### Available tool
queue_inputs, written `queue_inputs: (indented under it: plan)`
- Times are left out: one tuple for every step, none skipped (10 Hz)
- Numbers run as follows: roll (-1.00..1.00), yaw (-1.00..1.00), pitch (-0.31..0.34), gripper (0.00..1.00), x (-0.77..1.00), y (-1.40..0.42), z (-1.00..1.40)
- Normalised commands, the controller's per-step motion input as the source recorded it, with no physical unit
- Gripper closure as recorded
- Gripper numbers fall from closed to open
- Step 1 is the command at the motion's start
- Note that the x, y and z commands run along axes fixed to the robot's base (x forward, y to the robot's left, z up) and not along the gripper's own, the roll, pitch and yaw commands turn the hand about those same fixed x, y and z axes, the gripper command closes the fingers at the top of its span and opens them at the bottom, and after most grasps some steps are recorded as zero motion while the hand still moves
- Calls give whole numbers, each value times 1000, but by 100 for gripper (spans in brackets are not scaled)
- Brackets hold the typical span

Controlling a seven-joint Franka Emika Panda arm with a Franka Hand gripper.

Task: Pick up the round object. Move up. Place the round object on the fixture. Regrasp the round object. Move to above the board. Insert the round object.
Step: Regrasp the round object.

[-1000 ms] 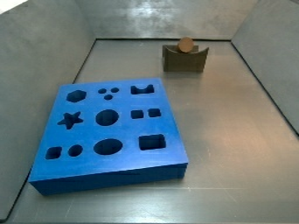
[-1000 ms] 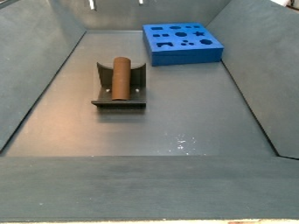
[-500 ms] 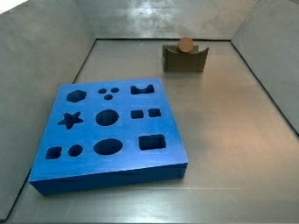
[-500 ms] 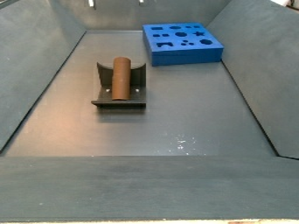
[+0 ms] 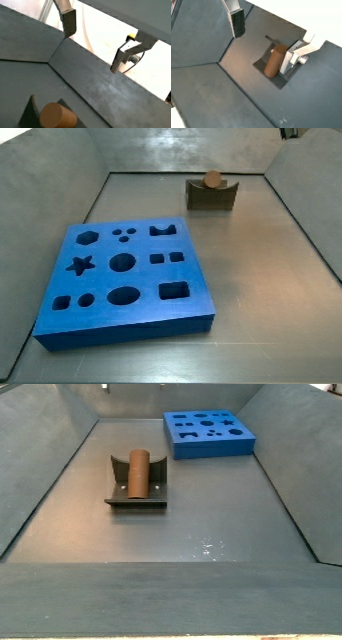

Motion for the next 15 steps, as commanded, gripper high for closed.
queue_inputs:
  plan:
    - [858, 150, 267, 0, 104, -47, -20]
    - [610, 178, 234, 0, 101, -48, -20]
    - [509, 195, 211, 0, 96, -43, -20]
    - [366, 216, 156, 0, 88, -41, -11]
    - [464, 250, -16, 0, 37, 71, -1000]
    - [438, 239, -62, 0, 40, 70, -1000]
    - [396, 209, -85, 0, 45, 63, -1000]
    - [291, 157, -123, 0, 57, 54, -1000]
    - [225, 120, -152, 0, 69, 50, -1000]
    - [155, 73, -176, 0, 80, 46, -1000]
    - [124, 43, -187, 0, 88, 44, -1000]
    - [110, 12, -173, 0, 93, 41, -1000]
    - [115, -21, -144, 0, 105, 32, -1000]
    - [118, -38, -112, 0, 114, 26, -1000]
    - [112, -45, -77, 0, 119, 23, -969]
